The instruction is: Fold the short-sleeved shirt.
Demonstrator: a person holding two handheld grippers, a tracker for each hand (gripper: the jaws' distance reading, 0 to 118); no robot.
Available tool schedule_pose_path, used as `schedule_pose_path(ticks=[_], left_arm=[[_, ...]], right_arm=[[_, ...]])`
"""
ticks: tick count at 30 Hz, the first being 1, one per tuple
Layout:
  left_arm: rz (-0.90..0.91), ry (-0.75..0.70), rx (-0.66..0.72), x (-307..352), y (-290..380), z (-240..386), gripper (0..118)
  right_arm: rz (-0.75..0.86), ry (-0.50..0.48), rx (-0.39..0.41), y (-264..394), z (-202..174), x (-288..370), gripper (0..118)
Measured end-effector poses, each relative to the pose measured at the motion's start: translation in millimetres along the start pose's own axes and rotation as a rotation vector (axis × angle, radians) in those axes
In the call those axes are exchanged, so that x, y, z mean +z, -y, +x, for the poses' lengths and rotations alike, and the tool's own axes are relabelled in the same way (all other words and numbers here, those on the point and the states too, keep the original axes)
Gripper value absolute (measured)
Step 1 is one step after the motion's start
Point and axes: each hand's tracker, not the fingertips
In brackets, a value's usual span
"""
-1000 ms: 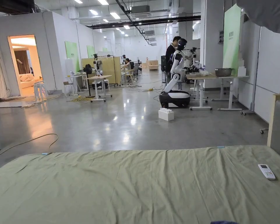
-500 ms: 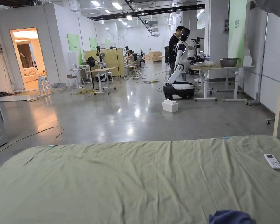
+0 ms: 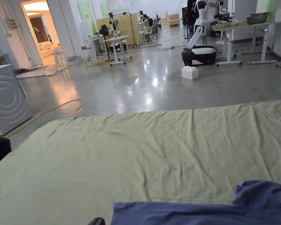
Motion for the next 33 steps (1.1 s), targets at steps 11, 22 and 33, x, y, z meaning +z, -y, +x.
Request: schedule_pose_path(ticks=[11,22,33], left_arm=[[-0.406,0.075,0.236,-278.7,71.0,-83.2,64],[-0.727,-0.076,0.147,-392.2,135.3,-93.5,61],[-0.859,-0.064,-0.030,-411.6,131.0,-64.2,14]], right_arm=[[-0.168,0.002,-0.028,31.7,19.2,-45.1,0],[-0.278,0.075,-0.060,45.6,32.8,-55.0,0],[-0.387,0.034,-0.099,34.9,81.9,-125.2,5]])
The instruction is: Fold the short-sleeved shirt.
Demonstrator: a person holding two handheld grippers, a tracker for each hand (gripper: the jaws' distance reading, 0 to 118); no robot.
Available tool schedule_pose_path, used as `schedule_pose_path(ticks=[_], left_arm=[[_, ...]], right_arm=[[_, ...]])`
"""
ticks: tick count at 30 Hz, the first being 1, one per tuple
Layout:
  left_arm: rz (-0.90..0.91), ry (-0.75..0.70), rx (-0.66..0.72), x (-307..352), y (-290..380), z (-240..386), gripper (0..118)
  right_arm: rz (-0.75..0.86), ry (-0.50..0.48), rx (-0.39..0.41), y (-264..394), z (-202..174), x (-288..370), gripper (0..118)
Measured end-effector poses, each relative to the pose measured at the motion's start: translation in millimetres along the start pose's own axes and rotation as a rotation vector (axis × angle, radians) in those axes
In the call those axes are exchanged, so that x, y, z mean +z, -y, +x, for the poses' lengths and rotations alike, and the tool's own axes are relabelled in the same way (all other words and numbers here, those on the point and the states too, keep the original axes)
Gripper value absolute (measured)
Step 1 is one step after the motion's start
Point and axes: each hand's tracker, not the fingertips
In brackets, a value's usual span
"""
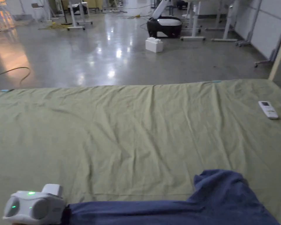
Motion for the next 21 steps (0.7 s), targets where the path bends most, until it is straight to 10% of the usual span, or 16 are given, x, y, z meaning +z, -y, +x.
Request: schedule_pose_path(ticks=[3,4,9,13,17,20,21], left_arm=[[-0.052,0.043,0.060,1.2,-8.9,-5.7,14],[-0.067,0.058,0.076,0.9,-11.2,-8.5,14],[-0.091,0.083,0.093,-11.6,-24.2,-26.8,14],[-0.084,0.085,0.086,-15.0,-23.6,-27.2,14],[-0.068,0.086,0.076,-11.6,-20.3,-28.8,14],[-0.031,0.071,0.066,-7.1,-13.8,-26.3,14],[-0.012,0.070,0.052,-1.7,-10.3,-23.8,14]], right_arm=[[-0.107,0.024,-0.014,-33.2,38.2,-63.0,74],[-0.179,0.043,-0.041,-43.3,56.6,-90.0,81],[-0.393,0.018,-0.212,-70.3,120.2,-212.3,80],[-0.488,0.236,-0.135,-58.6,143.9,-279.8,80],[-0.566,0.255,0.121,-33.7,130.0,-300.2,36],[-0.500,0.238,0.119,-35.3,114.6,-284.1,23],[-0.503,0.219,0.125,-36.4,112.7,-281.5,3]])
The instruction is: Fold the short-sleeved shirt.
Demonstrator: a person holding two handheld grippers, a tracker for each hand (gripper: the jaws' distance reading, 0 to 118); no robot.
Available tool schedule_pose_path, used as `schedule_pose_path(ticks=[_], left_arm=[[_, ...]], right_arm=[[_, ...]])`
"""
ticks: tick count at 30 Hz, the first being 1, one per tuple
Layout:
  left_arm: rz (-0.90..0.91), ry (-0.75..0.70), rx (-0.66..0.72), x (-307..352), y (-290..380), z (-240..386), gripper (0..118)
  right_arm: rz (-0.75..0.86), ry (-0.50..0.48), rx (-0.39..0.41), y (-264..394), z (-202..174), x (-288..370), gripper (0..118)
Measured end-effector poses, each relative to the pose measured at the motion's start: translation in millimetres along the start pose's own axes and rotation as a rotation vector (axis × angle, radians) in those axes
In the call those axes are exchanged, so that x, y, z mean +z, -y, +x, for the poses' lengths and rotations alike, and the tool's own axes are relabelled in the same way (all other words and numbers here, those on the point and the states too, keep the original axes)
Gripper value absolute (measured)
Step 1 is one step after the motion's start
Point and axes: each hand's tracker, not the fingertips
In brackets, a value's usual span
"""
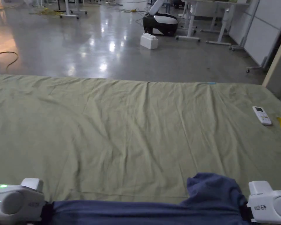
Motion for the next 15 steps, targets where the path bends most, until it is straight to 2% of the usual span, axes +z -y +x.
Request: schedule_pose_path(ticks=[2,4,7,11,13,15], left_arm=[[0.079,-0.007,-0.038,23.5,6.6,-1.0,14],[0.239,-0.068,-0.050,66.7,28.1,-1.9,13],[0.359,0.039,-0.026,130.3,72.9,-16.9,13],[0.402,0.050,-0.020,187.1,152.0,-29.9,13],[0.402,0.082,0.006,193.1,185.6,-37.8,13],[0.388,0.107,0.040,195.2,214.1,-42.9,13]], right_arm=[[0.042,0.018,0.046,2.5,-1.2,17.9,3],[0.126,-0.015,0.082,5.0,2.4,53.9,3],[0.235,-0.063,0.020,31.5,18.1,109.5,3],[0.327,-0.094,-0.104,104.7,33.5,171.5,3],[0.352,-0.100,-0.152,148.9,35.2,191.4,3],[0.346,-0.099,-0.155,187.3,31.6,199.2,3]])
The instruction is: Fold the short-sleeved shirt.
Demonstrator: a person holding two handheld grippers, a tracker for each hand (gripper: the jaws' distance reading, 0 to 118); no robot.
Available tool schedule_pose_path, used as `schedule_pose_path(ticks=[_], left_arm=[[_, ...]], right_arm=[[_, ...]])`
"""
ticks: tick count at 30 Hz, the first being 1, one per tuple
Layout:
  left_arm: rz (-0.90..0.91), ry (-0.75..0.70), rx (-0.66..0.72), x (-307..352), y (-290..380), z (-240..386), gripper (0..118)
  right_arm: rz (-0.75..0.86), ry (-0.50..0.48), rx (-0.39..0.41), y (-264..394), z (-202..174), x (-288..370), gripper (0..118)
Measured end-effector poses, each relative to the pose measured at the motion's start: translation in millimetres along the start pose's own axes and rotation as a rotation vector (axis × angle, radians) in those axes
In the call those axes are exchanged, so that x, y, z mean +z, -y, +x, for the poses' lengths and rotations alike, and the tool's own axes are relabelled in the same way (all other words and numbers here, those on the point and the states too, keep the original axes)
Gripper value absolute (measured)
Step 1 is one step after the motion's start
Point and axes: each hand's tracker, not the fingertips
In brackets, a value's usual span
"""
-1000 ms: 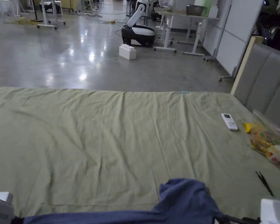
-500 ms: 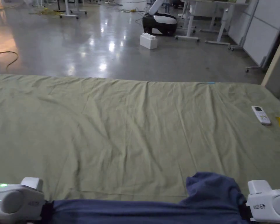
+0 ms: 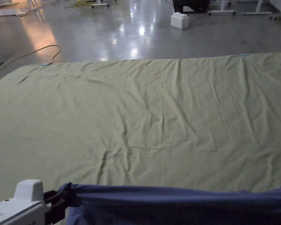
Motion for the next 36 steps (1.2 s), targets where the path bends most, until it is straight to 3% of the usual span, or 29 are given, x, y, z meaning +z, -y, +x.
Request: schedule_pose_path(ticks=[9,14,16,17,18,21,23,25,27,30,33,36], left_arm=[[-0.071,-0.011,0.089,-2.1,66.9,-8.1,13],[-0.071,-0.002,0.077,-5.7,86.4,-14.2,20],[-0.056,-0.018,0.080,0.3,90.5,-16.4,69],[-0.041,-0.022,0.095,7.8,91.3,-21.4,88],[-0.005,-0.034,0.116,16.7,90.0,-23.2,95],[0.083,-0.082,0.086,53.0,76.2,-22.2,94],[0.177,-0.080,0.013,87.7,58.8,-13.3,94],[0.261,-0.111,-0.082,119.8,41.9,-1.7,94],[0.344,-0.151,-0.177,150.3,20.8,21.3,94],[0.555,-0.237,-0.142,196.1,-6.6,68.9,94],[0.743,-0.116,-0.130,225.9,-17.5,103.2,94],[0.785,-0.173,-0.179,234.0,-21.6,130.8,94]], right_arm=[[-0.087,0.032,-0.093,76.4,7.2,3.9,3],[-0.095,0.047,-0.045,80.3,-0.6,-8.4,9],[-0.114,0.083,-0.012,84.2,1.2,-11.1,65],[-0.106,0.089,-0.023,85.1,4.0,-7.4,81],[-0.091,0.098,-0.033,85.3,6.7,-3.1,79],[-0.041,0.127,-0.083,82.1,11.6,25.2,73],[0.061,0.149,-0.033,73.9,0.8,58.7,73],[0.174,0.146,-0.004,51.8,-38.5,110.7,73],[0.297,0.102,0.018,39.1,-60.6,142.4,73],[0.514,0.085,0.078,35.3,-82.4,171.5,74],[0.680,0.079,0.194,17.4,-122.4,196.9,74],[0.719,0.011,0.221,8.4,-144.4,205.5,74]])
